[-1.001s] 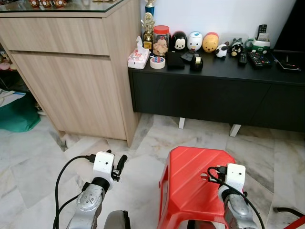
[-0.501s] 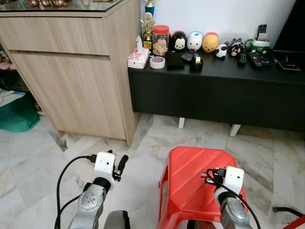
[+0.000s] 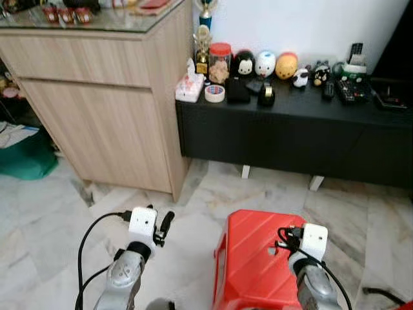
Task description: Hang keys on a hook
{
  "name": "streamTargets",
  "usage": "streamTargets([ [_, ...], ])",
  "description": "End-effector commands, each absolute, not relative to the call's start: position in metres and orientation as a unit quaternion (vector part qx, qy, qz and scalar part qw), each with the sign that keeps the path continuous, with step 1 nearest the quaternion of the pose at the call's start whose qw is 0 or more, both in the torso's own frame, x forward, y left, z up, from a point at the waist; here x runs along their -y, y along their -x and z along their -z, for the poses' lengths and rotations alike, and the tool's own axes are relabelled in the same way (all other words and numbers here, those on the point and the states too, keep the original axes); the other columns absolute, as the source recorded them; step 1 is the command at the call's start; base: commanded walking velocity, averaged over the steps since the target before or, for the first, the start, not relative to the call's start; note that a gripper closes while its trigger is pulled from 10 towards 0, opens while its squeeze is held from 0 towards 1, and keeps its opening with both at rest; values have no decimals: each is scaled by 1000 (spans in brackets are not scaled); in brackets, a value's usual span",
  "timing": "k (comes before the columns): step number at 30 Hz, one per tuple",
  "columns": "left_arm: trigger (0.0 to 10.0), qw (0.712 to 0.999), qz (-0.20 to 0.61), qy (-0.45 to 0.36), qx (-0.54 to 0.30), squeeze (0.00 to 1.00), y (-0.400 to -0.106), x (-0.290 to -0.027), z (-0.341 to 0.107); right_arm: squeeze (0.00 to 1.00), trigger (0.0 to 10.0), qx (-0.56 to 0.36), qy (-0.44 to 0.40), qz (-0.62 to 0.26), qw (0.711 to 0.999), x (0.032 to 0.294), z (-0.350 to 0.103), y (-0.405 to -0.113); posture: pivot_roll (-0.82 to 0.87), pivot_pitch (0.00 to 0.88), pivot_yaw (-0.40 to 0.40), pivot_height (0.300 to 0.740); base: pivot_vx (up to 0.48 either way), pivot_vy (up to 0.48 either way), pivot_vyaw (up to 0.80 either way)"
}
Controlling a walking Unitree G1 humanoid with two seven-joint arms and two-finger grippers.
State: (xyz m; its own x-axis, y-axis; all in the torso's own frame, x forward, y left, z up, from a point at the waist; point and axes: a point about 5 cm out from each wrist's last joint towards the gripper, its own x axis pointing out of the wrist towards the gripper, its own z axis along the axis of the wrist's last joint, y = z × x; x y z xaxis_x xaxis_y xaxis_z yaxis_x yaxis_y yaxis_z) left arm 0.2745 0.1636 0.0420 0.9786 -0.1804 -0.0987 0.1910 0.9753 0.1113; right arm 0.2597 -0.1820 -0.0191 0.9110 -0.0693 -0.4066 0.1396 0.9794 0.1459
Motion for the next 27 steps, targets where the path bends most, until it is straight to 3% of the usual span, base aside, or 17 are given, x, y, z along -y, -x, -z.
streamTargets([
  [1, 10000, 992, 97, -62, -43, 0, -276, -164, -43, 0, 10000, -195, -89, 44, 976, 181, 14, -264, 78, 0, -34, 740, 0, 0, 0],
  [10, 10000, 990, 112, -72, -45, 0, -275, -161, -41, 0, 10000, -209, -71, -16, 975, 174, 10, -271, 64, 0, -35, 740, 0, 0, 0],
  [27, 10000, 985, 141, -83, -44, 0, -271, -158, -40, 0, 10000, -234, -64, -7, 970, 178, 14, -269, 71, 0, -40, 740, 0, 0, 0],
])
